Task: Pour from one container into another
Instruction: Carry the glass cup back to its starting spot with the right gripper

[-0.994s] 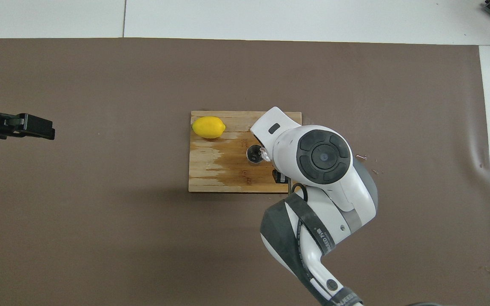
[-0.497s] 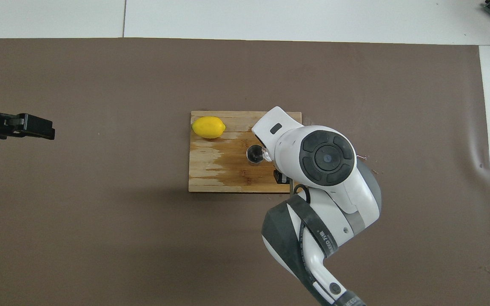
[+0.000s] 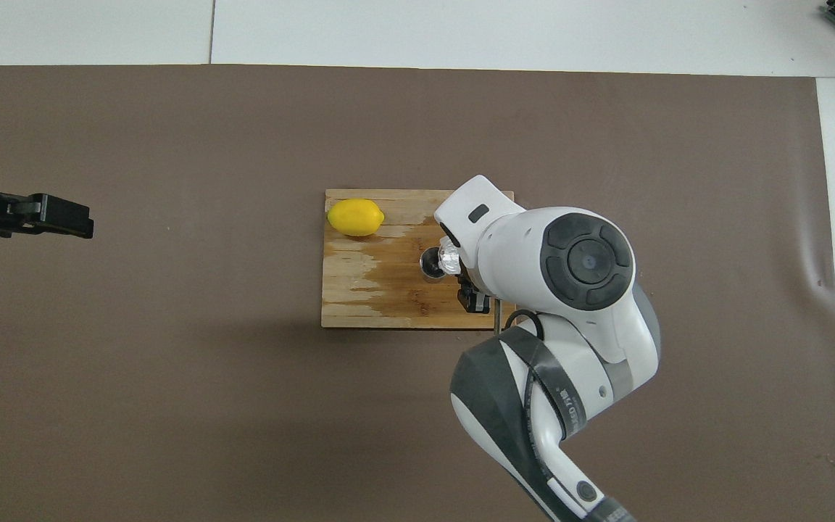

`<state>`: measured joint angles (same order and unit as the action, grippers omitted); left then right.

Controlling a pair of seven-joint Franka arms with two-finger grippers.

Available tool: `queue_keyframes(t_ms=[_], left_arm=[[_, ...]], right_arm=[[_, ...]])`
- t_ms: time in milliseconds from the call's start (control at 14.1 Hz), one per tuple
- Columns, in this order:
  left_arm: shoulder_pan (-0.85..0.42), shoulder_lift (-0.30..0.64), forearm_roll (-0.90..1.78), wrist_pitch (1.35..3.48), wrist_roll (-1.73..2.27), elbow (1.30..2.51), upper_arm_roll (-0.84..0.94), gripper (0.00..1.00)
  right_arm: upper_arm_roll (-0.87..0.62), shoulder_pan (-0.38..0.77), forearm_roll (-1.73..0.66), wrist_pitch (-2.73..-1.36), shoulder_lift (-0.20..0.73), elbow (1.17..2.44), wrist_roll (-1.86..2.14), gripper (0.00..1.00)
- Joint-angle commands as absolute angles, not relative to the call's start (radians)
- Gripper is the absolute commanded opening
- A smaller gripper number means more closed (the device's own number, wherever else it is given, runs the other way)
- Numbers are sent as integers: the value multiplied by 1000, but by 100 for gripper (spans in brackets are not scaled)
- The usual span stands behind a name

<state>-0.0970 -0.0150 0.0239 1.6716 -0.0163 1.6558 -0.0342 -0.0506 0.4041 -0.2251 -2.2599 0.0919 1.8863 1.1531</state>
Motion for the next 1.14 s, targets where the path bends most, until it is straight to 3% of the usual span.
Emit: queue_keyframes(t_ms=[0, 639, 1065], left_arm=[[-87, -41, 31, 1671, -18, 1683, -31, 100], [-87, -41, 31, 1671, -18, 1683, -31, 100], [-87, -41, 31, 1671, -18, 1683, -31, 100]], right_arm=[[-60, 321, -404, -2267, 51, 1913, 1329, 0], [-57, 5, -989, -2233, 46, 2115, 2035, 0], [-57, -156, -1040, -2148, 133, 2152, 2296, 0]])
